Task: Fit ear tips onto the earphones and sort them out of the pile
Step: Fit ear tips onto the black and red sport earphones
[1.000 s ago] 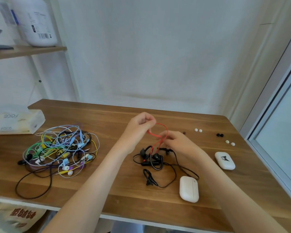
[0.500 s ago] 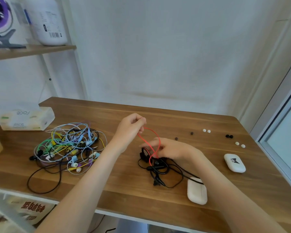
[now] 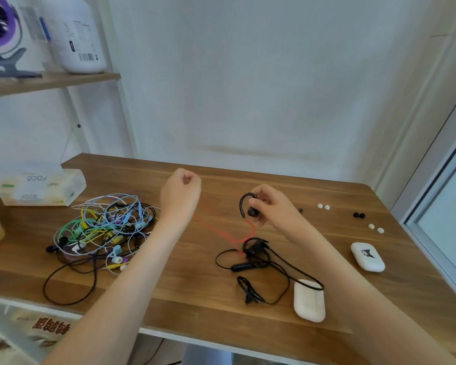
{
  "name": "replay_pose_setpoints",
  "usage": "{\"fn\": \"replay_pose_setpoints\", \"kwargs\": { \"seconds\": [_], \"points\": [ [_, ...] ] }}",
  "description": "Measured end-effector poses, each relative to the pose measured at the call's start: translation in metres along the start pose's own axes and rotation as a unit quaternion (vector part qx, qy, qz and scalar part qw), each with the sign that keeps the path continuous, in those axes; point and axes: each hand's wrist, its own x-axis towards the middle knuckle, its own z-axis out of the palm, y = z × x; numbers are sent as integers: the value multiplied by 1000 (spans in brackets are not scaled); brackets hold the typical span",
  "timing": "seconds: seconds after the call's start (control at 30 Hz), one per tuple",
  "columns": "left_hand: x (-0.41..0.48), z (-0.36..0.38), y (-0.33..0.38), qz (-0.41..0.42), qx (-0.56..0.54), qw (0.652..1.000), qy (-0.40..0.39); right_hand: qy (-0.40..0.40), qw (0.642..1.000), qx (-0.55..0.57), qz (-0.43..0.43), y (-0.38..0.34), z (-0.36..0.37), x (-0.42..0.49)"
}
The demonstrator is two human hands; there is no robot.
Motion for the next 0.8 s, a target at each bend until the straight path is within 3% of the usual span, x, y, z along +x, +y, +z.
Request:
{"fn": "replay_pose_setpoints", "kwargs": {
  "seconds": [0.07,0.13,0.2,0.3,0.37,0.47,0.6,0.7,0.8],
  "points": [
    [2,0,-5,18,146,989,-28,3,1000,-24,18,-1,-3,1],
    [0,5,-10,49,290,952,-84,-3,997,-63,35,2,-4,2],
    [-7,15,-10,77,367,922,-99,-16,995,-91,41,3,-4,0],
    [-20,30,-3,198,326,921,-81,-21,992,-113,48,8,0,-1],
    [-26,39,-1,237,246,926,-158,-16,993,-110,37,11,3,-2],
    [-25,57,-5,110,191,925,-308,7,991,-133,-12,15,6,-3],
    [-24,73,-17,43,133,922,-361,26,990,-133,-37,22,-3,-1],
    [-24,79,-22,62,142,912,-379,76,990,-115,-18,37,-17,0],
    [-27,84,-29,88,151,911,-374,118,962,-243,37,69,-33,-2]
  ]
}}
